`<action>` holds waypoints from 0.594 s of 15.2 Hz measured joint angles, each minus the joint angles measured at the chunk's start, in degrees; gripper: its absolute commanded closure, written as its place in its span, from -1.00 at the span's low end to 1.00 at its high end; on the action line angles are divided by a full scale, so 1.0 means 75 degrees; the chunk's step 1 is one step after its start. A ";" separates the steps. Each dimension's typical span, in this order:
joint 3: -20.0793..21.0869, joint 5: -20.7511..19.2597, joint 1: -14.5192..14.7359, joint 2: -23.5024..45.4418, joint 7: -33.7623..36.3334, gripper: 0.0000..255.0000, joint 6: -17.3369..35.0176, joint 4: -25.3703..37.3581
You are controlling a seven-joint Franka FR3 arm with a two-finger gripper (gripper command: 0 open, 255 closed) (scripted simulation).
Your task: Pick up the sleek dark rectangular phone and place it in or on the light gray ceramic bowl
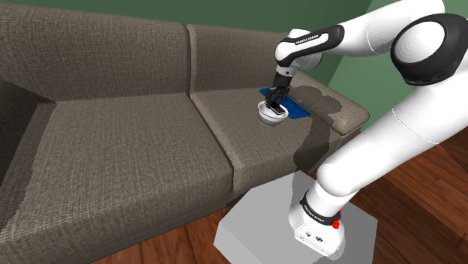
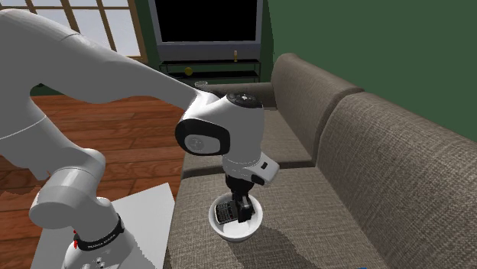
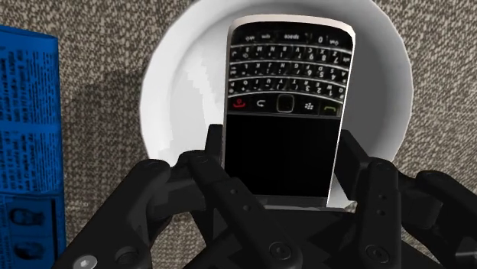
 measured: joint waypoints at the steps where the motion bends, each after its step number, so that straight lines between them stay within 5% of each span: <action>1: 0.0000 0.0001 0.0000 0.0002 0.0000 1.00 0.0004 -0.0002; 2: 0.0000 0.0001 0.0001 0.0003 0.0000 1.00 0.0006 -0.0003; 3: 0.0000 0.0001 0.0001 0.0003 0.0000 -1.00 0.0007 -0.0003; 9: 0.0000 0.0001 0.0001 0.0003 0.0000 -1.00 0.0008 -0.0002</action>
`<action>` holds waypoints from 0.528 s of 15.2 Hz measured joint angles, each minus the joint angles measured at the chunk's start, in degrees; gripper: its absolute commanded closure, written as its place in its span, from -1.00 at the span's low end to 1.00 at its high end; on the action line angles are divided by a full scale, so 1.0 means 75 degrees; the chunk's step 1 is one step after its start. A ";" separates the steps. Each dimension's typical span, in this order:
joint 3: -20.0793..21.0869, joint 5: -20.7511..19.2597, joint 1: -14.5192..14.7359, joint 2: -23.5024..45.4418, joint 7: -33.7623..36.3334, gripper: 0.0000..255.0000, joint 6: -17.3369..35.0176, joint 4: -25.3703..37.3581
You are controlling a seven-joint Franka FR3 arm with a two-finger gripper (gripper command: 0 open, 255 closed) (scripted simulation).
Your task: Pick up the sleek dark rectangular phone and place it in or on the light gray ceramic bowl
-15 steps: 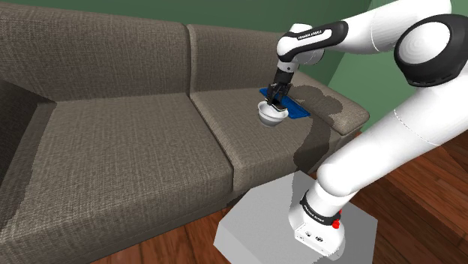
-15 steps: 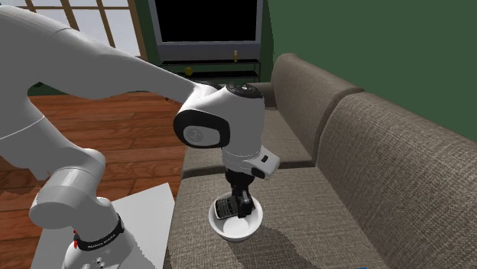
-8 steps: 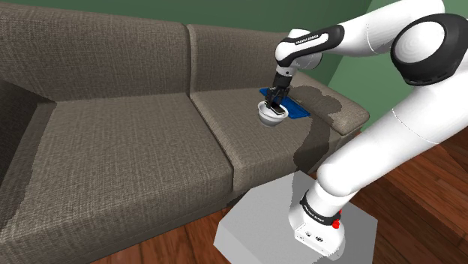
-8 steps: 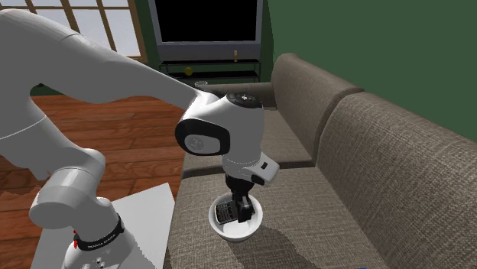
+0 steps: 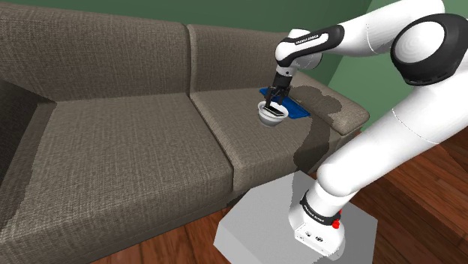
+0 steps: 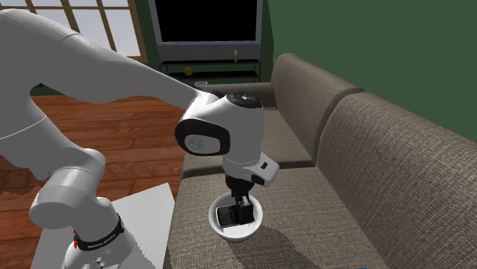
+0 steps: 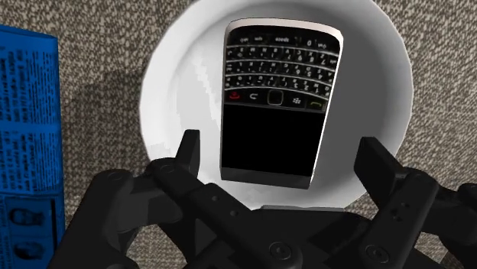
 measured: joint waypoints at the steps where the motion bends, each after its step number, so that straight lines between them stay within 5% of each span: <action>1: -0.0003 -0.0011 -0.0007 -0.0034 -0.0006 -1.00 -0.0115 0.0083; 8: 0.0048 -0.0064 -0.0013 -0.0279 0.0057 -1.00 -0.0986 0.0720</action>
